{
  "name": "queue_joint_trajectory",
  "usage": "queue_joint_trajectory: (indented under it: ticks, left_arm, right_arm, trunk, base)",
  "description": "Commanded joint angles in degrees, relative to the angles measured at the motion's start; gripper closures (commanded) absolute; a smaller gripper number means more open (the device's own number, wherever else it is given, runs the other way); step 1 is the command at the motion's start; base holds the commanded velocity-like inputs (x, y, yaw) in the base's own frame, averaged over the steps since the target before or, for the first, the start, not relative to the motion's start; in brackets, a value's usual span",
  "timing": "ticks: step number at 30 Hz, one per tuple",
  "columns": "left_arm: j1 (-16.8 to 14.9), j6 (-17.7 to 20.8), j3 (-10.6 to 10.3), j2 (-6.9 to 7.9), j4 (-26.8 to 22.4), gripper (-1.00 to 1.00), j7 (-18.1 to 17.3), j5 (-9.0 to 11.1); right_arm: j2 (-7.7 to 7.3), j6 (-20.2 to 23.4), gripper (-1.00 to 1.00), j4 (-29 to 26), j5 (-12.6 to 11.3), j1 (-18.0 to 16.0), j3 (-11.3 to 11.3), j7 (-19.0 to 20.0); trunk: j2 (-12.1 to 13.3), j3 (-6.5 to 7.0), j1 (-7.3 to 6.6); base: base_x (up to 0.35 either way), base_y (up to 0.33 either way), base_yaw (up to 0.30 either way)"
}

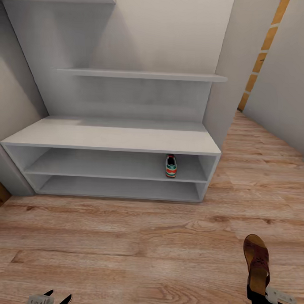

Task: Pick up the two gym shoes and the two sandals from the corridor floor and place them onto the hallstand (shoe rack) in the corridor, making sure they are on the rack and not on the floor. Arrange them so the two gym shoes are next to each other and the two sandals are next to each other.

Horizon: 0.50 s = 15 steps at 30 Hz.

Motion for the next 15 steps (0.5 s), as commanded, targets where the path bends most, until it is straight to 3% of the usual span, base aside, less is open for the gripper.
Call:
queue_joint_trajectory:
  ticks: [1, 15]
  left_arm:
    - [-0.05, -0.01, 0.03, 0.01, 0.12, -1.0, -0.35, 0.35]
    - [-0.05, 0.01, 0.01, 0.04, 0.12, -1.0, -0.44, 0.39]
  right_arm:
    - [-0.03, -0.19, 1.0, 0.02, -0.78, -0.02, 0.26, -0.18]
    - [0.04, -0.19, 1.0, 0.85, -0.85, -0.02, 0.26, -0.12]
  trunk:
    - [-0.02, -0.04, -0.01]
    - [-0.02, -0.04, -0.01]
  base:
    - [0.0, 0.302, 0.0]
    - [0.0, 0.302, 0.0]
